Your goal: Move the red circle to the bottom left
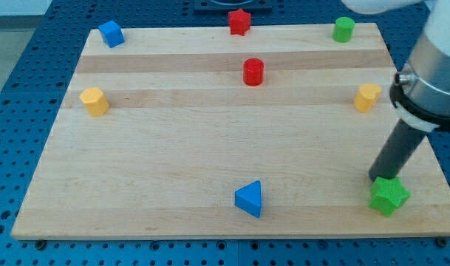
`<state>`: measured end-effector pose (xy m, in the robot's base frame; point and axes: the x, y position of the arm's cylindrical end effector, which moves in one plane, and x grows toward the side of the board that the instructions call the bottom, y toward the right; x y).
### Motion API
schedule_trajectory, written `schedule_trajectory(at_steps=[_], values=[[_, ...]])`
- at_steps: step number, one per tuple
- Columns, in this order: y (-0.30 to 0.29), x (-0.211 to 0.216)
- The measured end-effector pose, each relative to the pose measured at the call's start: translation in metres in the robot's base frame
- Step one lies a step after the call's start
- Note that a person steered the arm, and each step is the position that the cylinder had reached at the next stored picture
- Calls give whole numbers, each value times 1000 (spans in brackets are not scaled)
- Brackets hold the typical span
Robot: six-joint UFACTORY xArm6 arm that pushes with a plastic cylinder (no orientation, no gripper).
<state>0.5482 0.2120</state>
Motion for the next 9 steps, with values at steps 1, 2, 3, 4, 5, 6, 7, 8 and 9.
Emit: schedule_trajectory(at_steps=[1, 2, 3, 4, 5, 6, 7, 8, 9], values=[[24, 0], [30, -11], [-20, -45], [-93, -70], [-115, -135], [-103, -194], [-104, -245], [-144, -256], [-176, -251]])
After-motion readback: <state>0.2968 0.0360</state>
